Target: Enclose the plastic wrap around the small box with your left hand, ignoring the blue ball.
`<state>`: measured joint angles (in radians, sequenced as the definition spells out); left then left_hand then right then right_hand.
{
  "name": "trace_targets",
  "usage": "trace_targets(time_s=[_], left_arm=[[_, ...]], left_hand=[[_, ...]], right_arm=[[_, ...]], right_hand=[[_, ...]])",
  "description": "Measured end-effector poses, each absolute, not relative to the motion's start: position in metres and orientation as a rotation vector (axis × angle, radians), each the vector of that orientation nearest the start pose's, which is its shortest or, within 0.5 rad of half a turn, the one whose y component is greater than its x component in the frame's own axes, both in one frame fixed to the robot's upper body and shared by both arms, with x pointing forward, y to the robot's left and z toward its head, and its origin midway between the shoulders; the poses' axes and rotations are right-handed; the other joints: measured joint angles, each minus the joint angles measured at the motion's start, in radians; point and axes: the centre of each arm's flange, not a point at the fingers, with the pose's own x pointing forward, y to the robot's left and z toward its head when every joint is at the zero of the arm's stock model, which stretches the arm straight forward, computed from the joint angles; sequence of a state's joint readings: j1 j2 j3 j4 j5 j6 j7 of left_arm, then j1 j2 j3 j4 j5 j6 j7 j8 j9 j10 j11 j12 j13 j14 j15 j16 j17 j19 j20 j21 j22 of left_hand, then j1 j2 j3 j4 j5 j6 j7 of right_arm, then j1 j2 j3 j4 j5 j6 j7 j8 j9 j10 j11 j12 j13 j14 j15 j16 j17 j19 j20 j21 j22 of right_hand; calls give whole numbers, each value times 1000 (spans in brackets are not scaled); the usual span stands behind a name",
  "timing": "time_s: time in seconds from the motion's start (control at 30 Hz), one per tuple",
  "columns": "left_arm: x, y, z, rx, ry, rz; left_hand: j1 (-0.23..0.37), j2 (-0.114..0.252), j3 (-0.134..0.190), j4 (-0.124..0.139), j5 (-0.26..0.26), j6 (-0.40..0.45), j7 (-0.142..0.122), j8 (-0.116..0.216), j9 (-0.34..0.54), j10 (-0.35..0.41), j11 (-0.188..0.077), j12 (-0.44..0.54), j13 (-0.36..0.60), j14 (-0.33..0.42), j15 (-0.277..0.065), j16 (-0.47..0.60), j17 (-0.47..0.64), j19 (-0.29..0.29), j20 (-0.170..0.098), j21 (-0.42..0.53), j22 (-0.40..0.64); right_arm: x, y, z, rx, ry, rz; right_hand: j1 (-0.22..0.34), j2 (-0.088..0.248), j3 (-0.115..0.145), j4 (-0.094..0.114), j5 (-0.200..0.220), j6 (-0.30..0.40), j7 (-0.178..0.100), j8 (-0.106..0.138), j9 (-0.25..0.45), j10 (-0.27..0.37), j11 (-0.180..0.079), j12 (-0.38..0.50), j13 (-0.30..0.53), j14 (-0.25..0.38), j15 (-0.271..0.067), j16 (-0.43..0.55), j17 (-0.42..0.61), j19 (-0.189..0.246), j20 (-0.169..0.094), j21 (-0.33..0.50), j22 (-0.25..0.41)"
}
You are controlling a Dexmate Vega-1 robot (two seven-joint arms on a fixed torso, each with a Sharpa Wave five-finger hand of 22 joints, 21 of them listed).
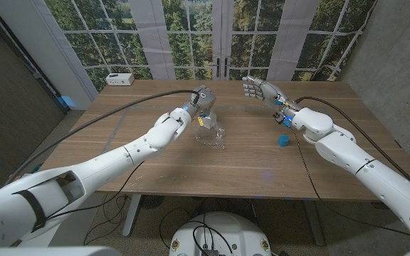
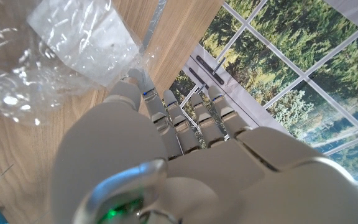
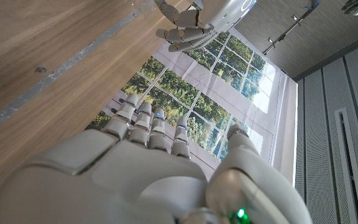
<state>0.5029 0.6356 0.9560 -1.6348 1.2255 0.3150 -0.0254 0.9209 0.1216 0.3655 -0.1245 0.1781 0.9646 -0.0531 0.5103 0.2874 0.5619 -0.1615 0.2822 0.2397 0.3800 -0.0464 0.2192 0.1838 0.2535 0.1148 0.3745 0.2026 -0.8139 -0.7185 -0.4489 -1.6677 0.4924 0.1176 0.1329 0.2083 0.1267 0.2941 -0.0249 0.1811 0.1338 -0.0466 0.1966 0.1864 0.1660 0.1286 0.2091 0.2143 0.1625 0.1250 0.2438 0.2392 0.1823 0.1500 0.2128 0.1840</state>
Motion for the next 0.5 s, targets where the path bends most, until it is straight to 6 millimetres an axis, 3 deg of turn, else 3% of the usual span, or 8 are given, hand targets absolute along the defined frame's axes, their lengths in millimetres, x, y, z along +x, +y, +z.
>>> trace_targets(time_s=[0.17, 0.2, 0.23, 0.5], left_arm=[[614, 109, 48, 1977, -814, 245], [615, 110, 48, 1956, -799, 219], [615, 111, 48, 1943, -791, 208], [614, 121, 51, 1817, -730, 125]], left_hand=[[-40, 2, -11, 17, 0, -12, 12, 35, 0, 6, 26, -2, 5, 0, 0, -6, 3, -13, 20, 0, 2], [-65, 2, -21, 35, 1, -10, 22, 73, 35, 9, 34, -2, 8, 4, 4, -6, 5, -18, 25, 0, 4], [-103, 9, -32, 51, 1, 14, 58, 90, 69, 15, 42, -2, 9, 5, 5, -6, 5, -24, 31, 0, 5], [-356, 9, -113, 192, -5, -3, 165, 57, 47, 60, 120, 0, 19, 38, 2, -6, 10, -75, 53, -16, 9]], right_arm=[[591, -224, 43, -376, -659, 475], [592, -223, 44, -375, -659, 475], [592, -223, 44, -375, -659, 475], [594, -222, 46, -372, -659, 476]], right_hand=[[0, 0, 0, 0, 0, 0, 0, 0, 0, 0, 0, 0, 0, 0, 0, 0, 0, 0, 0, 0, 0], [0, 0, 0, 0, 0, 0, 0, 0, 0, 0, 0, 0, 0, 0, 0, 0, 0, 0, 0, 0, 0], [0, 0, 0, 0, 0, 0, 0, 0, 0, 0, 0, 0, 0, 0, 0, 0, 0, 0, 0, 0, 0], [-4, 4, -3, 3, 0, 6, -6, 0, 0, -4, -4, 0, 0, 0, 0, 0, 5, 0, 0, 0, 0]])
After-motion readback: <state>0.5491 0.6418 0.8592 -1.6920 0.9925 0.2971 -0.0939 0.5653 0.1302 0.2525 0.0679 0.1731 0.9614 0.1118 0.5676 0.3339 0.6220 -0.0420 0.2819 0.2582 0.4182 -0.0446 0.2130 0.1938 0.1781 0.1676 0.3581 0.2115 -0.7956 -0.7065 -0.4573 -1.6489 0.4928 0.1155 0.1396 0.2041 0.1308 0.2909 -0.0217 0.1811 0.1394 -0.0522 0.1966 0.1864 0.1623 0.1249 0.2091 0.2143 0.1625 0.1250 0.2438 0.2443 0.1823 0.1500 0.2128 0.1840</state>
